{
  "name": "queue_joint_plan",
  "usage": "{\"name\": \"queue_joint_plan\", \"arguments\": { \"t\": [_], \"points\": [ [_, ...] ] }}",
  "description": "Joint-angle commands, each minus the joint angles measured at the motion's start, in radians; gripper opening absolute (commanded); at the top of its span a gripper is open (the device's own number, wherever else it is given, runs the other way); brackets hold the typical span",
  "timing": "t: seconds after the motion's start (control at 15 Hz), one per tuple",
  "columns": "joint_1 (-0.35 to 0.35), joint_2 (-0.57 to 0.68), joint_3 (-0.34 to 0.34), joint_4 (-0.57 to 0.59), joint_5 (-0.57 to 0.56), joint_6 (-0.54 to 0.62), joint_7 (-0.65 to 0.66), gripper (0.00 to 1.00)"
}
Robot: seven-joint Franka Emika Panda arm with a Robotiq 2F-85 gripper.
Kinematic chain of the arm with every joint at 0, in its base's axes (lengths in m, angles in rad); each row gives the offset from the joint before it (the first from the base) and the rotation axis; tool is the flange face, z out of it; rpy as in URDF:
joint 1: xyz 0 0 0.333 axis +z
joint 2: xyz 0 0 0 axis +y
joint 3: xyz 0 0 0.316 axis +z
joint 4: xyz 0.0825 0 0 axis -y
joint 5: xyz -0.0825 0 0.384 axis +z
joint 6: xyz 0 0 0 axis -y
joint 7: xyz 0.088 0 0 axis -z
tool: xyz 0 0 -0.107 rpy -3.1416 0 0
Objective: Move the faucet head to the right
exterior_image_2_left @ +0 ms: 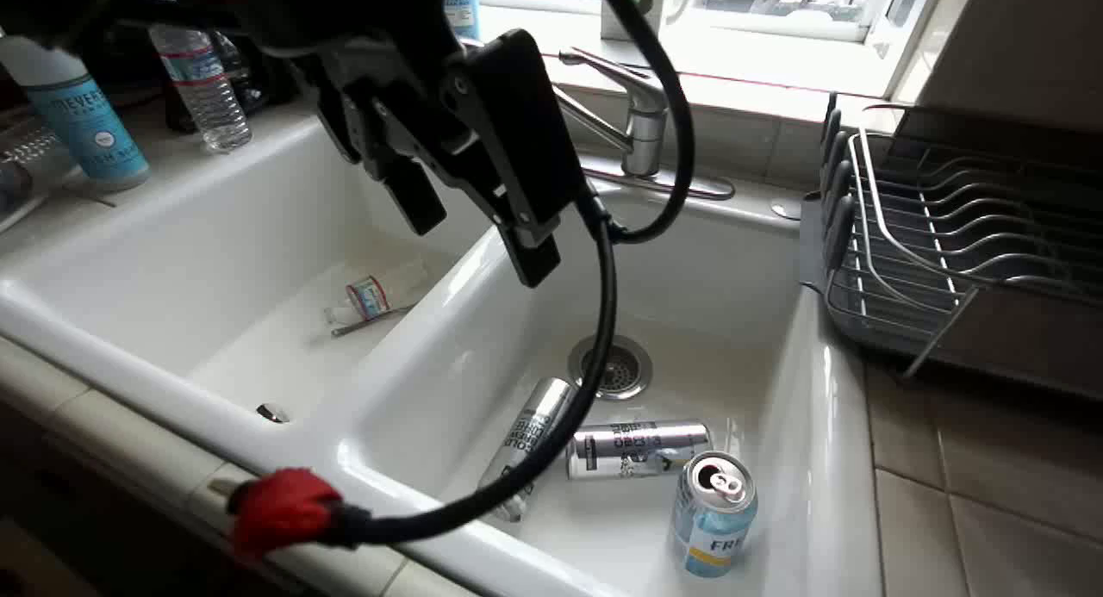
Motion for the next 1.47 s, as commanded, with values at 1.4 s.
{"name": "queue_joint_plan", "arguments": {
  "t": [1.4],
  "points": [
    [0.05,0.182,0.231,0.325,0.132,-0.064,0.451,1.0]
  ]
}}
